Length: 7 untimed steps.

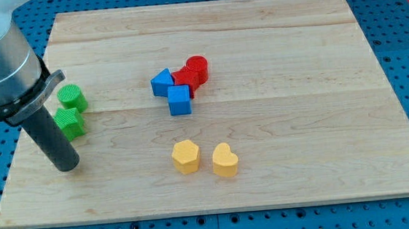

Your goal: Slightly move the green star below the green circle

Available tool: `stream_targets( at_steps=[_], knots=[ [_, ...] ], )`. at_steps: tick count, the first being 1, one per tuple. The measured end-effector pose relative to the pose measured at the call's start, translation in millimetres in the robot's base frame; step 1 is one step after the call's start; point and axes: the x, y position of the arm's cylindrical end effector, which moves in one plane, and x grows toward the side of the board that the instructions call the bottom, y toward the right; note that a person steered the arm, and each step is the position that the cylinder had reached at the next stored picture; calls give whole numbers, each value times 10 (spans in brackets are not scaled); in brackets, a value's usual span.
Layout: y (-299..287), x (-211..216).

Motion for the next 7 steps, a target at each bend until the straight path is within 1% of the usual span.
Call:
stream_targets(
  at_steps=[2,3,4,5,7],
  knots=[
    [0,-102],
    [-20,-337],
    [170,-788],
    [391,-1334],
    [-34,-2105]
  ],
)
